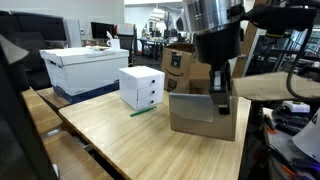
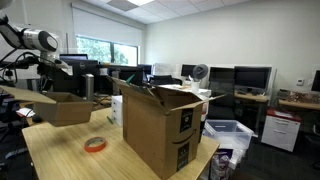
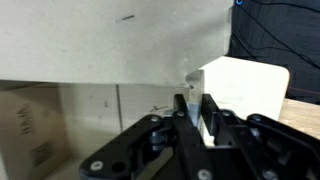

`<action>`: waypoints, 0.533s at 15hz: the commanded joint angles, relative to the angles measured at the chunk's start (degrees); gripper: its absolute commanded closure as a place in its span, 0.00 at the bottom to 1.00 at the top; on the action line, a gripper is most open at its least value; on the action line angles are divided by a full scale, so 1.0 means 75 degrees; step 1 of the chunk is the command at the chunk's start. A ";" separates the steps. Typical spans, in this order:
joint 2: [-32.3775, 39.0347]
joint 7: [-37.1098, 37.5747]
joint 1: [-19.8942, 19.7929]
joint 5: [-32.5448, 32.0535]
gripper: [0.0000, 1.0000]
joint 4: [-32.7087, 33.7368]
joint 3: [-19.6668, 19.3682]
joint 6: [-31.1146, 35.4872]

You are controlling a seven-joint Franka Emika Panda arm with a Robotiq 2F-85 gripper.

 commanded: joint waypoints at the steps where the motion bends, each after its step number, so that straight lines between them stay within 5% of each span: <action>1: 0.0090 0.0684 -0.0055 0.0388 0.48 -0.0042 -0.0127 -0.0184; 8: 0.0291 0.1459 0.0048 0.0365 0.08 -0.0058 -0.0187 0.0020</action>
